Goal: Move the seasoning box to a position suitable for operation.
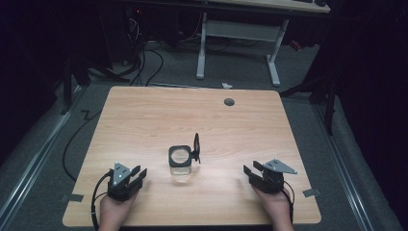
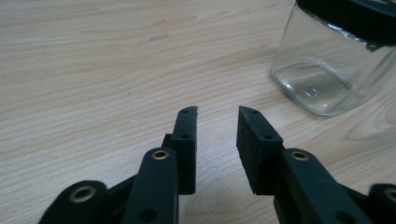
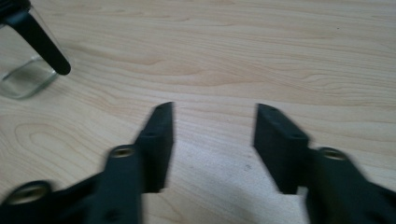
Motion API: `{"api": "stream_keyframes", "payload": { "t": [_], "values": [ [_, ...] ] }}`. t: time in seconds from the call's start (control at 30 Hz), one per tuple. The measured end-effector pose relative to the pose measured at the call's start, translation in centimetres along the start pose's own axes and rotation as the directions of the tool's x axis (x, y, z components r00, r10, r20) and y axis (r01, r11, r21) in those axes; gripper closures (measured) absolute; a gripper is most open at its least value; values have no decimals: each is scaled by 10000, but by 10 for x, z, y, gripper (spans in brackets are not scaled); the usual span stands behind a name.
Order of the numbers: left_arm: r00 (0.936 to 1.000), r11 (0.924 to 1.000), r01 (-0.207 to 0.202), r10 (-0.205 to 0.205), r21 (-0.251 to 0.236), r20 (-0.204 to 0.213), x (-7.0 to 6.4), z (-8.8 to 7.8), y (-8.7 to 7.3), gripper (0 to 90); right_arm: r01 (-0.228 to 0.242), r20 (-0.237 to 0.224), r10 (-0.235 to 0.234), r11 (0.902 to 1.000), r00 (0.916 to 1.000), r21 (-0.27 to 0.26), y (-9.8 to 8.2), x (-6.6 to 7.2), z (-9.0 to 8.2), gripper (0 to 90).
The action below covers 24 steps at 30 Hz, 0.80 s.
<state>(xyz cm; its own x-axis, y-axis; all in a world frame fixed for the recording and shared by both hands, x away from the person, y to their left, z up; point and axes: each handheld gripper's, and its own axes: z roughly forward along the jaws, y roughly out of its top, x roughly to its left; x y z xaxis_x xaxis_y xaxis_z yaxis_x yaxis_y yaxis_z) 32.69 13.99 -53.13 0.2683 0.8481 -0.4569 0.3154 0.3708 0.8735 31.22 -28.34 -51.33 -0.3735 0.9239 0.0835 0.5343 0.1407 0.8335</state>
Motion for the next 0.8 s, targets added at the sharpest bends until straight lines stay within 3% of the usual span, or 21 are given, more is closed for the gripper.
{"api": "stream_keyframes", "payload": {
  "t": [0.1, 0.17, 0.47, 0.8],
  "values": [
    [9999, 9999, -104, 104, -28, 92, -1, -1, 0, 714, 101, -116, -99, 9997, 9999, 228, -2, 0, 4, 599],
    [9991, 9991, -419, 419, 24, 97, -2, -2, -2, 700, 131, -71, -130, 9998, 9999, 159, -2, 0, 3, 603],
    [9985, 9984, -549, 548, 124, 80, -1, 0, -2, 620, -167, 220, 167, 9999, 9996, -21, -4, -6, 1, 611],
    [9985, 9979, -549, 547, 341, 81, -2, -1, -1, 594, 511, -43, -511, 9987, 9987, 1, -3, 10, 6, 650]
  ]
}}
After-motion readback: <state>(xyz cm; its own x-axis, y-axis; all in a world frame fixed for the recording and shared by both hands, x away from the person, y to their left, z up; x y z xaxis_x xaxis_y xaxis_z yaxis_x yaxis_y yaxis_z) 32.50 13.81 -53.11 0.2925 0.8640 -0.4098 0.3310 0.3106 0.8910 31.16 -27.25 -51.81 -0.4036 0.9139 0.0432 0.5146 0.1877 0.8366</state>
